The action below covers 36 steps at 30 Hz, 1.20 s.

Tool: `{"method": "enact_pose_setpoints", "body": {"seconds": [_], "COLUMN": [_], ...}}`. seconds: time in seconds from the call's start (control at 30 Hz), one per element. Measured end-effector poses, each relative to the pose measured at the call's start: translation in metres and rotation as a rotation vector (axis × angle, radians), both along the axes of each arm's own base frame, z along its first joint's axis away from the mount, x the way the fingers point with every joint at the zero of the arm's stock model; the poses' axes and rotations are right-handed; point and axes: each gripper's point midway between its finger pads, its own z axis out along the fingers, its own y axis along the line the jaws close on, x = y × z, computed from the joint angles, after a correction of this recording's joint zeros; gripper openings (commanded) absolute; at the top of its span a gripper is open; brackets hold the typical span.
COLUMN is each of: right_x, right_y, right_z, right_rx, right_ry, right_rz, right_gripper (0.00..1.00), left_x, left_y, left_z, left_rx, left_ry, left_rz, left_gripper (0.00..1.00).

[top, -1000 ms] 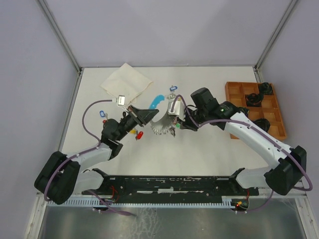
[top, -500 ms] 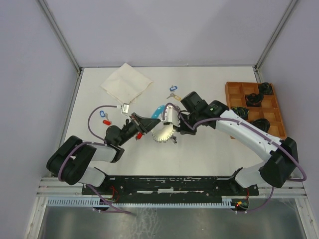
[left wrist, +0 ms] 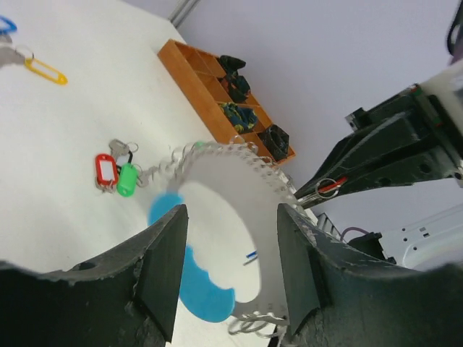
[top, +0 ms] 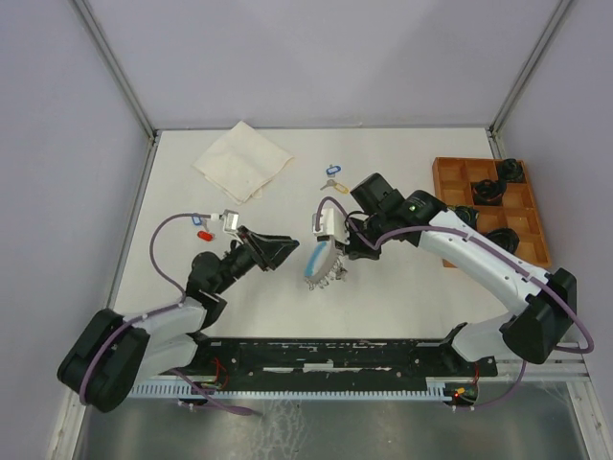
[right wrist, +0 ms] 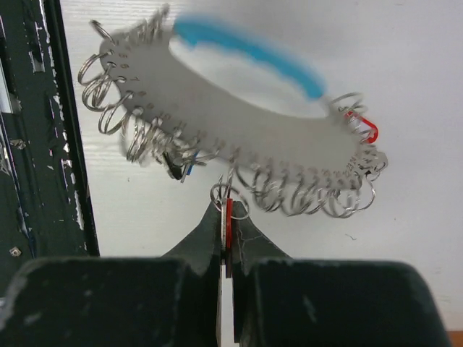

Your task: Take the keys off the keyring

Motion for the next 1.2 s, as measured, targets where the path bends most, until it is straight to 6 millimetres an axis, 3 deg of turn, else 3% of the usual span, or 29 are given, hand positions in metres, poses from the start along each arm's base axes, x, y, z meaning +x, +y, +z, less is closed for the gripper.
{"method": "enact_pose_setpoints", "body": {"seconds": [0.2,0.37,0.67,1.2], "right_x": [-0.006,-0.010,-0.016,-0.022], "right_y": [-0.003,-0.005,-0.004,-0.009], "right_z": [-0.002,-0.003,-0.003,0.003], "right_rx": [-0.012,-0.016,-0.009,-0.007], "right_ry": [0.021,0.034,0.041,0.026], "right_rz": [0.018,0.032,0.089,0.113], "right_gripper": [0.01,0.01,0.01,0.01], "left_x": [-0.017,-0.033,-0.066,-0.087], "left_y": [0.018,0.019,-0.027,-0.079], "left_z": [0.036,0.040,0.012,0.002], "left_rx": [0.052,0.078,0.217,0.288], "left_ry": [-0.224,-0.331,-0.456,-0.648], "left_rz": [0.045,0.025,-0.177,-0.247], "left_gripper": [0.64,0.64,0.61,0.52]}}
